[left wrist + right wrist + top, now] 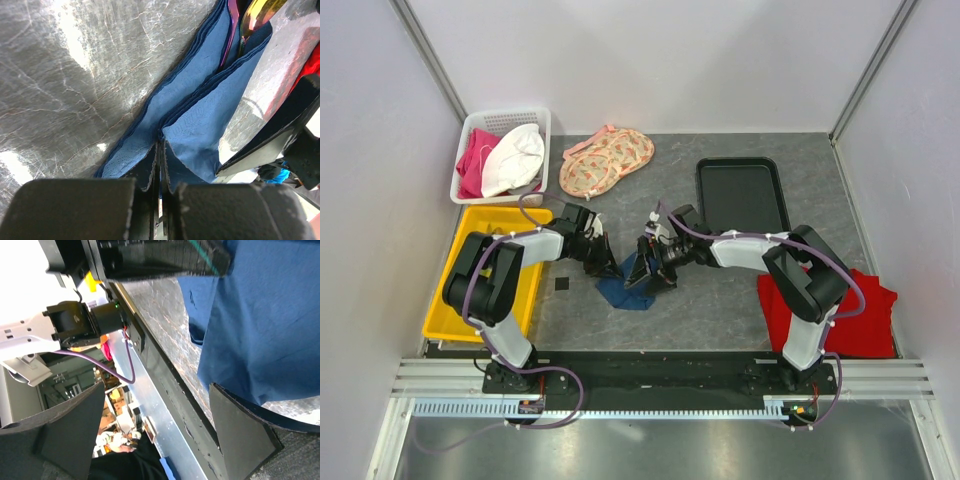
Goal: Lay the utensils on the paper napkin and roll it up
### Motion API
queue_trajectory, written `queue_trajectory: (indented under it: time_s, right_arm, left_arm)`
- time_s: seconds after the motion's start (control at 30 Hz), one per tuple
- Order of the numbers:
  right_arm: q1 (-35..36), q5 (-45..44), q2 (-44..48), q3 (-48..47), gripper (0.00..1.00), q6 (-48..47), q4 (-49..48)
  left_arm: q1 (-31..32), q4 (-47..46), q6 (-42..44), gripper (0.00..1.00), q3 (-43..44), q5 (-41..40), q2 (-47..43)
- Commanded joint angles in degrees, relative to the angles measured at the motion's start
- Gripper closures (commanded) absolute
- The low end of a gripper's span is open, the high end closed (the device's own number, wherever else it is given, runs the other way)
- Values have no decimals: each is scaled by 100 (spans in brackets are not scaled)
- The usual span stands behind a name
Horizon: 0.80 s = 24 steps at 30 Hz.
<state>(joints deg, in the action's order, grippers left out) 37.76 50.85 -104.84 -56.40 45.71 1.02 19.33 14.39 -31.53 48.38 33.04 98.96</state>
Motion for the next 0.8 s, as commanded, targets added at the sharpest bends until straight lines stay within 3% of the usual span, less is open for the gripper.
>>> queue_trajectory:
  time_s: [0.0,0.43,0.77]
  right_arm:
    - [100,162,-45,147,9,-18,-66]
    - [100,-260,-634,60,9,-669,337]
    - [-40,-172,-100,-283,9,-1029,707]
  left_arm:
    - [-35,-94,165,98,101,-43,115]
    - [-35,-86,138,98,93,-43,141]
    - [-35,-59,130,98,66,-25,150]
